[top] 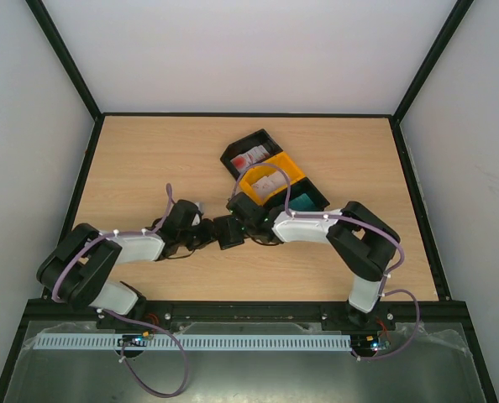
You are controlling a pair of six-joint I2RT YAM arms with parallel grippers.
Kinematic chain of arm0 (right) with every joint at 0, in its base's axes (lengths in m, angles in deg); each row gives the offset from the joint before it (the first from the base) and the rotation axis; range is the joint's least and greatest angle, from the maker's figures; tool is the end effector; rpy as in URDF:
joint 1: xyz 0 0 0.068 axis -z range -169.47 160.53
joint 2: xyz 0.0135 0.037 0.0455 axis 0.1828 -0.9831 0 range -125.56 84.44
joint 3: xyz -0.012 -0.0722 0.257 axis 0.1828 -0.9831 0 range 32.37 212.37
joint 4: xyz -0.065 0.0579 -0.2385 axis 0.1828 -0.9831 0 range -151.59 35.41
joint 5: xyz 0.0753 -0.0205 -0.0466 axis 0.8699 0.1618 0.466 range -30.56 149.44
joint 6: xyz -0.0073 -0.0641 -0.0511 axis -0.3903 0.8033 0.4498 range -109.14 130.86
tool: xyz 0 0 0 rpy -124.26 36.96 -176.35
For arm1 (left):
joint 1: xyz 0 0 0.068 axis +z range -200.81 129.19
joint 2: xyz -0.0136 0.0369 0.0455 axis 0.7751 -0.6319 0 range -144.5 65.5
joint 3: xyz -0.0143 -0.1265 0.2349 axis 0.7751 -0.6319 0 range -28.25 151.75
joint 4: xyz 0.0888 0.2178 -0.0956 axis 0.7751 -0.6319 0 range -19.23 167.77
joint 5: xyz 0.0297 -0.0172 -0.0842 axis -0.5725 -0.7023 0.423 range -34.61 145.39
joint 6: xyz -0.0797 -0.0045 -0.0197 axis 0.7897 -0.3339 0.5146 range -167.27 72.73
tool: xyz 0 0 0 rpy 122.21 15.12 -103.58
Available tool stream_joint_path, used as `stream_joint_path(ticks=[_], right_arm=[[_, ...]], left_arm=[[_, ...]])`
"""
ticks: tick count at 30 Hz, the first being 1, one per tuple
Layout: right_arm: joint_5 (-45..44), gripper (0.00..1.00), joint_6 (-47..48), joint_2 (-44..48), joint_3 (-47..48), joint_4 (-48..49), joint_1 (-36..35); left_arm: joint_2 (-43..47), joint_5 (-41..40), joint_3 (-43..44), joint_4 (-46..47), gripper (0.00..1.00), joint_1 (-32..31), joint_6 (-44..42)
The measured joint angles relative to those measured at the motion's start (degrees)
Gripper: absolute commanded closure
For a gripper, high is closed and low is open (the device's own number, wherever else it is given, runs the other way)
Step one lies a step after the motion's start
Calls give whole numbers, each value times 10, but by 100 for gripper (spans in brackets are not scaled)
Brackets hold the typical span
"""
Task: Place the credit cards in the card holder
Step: Close the card holder at the center of the board, then reset both arms
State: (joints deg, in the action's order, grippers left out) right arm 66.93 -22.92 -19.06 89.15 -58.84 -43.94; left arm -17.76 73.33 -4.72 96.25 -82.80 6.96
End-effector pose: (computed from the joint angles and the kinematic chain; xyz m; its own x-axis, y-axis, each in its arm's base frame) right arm 0.2119 0.3128 0.1205 -0.8504 -0.2423 -0.4671 -0.4593 0.7749 0.4343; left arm 0.2155 -0.1606 0.1019 -0.8952 -0.3511 -0.2746 -0.0445 0.6834 -0.7287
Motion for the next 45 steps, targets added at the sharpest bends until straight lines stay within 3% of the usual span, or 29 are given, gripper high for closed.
stream_joint_path(ticks=[7, 13, 15, 23, 29, 33, 38, 45], right_arm=[[-30, 78, -15, -3, 41, -50, -8], [-89, 64, -29, 24, 101, -75, -6], [-117, 61, -33, 65, 97, -79, -4], [-260, 31, -25, 318, 7, -110, 4], [-364, 10, -16, 516, -46, -170, 5], [-429, 1, -16, 640, -52, -205, 5], [-495, 2, -23, 725, -51, -240, 5], [-544, 2, -38, 760, -49, -284, 5]], left_arm=[[25, -30, 14, -55, 63, -2, -11], [109, -85, 62, -142, 51, -2, -38], [146, -108, 80, -169, 43, -2, -47], [308, -199, 129, -280, 1, -2, -101], [436, -284, 176, -369, 0, -2, -127], [493, -330, 207, -409, 0, -1, -143], [542, -376, 240, -442, 0, -1, -170], [574, -429, 274, -477, 0, -1, -208]])
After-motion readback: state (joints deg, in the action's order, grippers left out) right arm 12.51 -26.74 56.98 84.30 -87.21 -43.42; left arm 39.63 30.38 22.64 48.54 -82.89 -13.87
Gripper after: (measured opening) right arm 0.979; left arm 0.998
